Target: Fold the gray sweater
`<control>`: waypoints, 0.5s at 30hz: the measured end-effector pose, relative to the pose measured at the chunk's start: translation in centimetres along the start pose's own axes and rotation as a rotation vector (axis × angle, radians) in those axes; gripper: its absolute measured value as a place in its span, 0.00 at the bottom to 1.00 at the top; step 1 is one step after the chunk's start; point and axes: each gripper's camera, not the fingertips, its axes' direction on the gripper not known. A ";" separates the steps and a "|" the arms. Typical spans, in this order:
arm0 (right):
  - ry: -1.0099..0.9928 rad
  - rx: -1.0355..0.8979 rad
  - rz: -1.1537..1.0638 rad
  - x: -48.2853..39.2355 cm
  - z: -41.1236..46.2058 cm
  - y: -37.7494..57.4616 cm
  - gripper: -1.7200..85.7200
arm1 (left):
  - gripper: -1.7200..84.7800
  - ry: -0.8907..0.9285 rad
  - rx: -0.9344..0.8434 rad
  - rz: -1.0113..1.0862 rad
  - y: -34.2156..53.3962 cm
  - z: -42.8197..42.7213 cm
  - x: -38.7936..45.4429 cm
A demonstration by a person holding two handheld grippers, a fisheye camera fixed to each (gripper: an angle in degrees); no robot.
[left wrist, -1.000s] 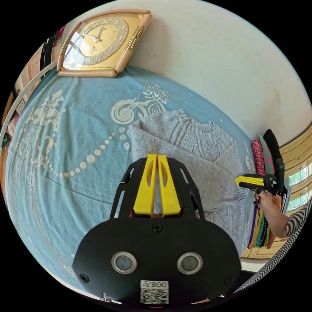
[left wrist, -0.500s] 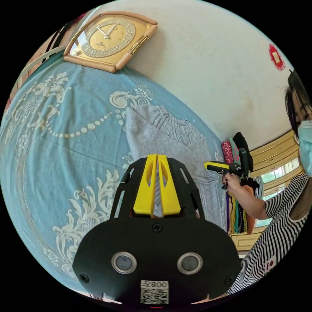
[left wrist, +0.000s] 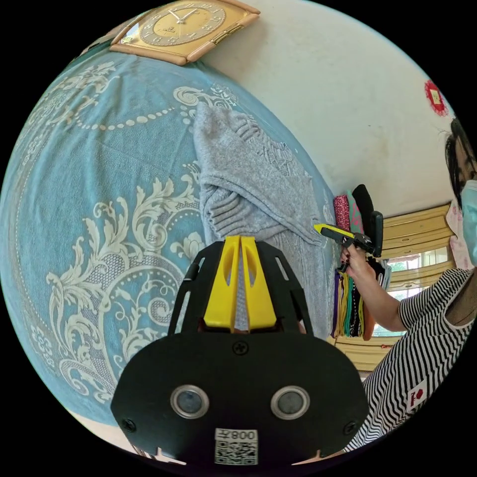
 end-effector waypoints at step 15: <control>0.033 0.107 0.065 3.0 -6.0 3.9 0.06 | 0.02 0.083 0.030 -0.014 5.8 -2.7 -1.5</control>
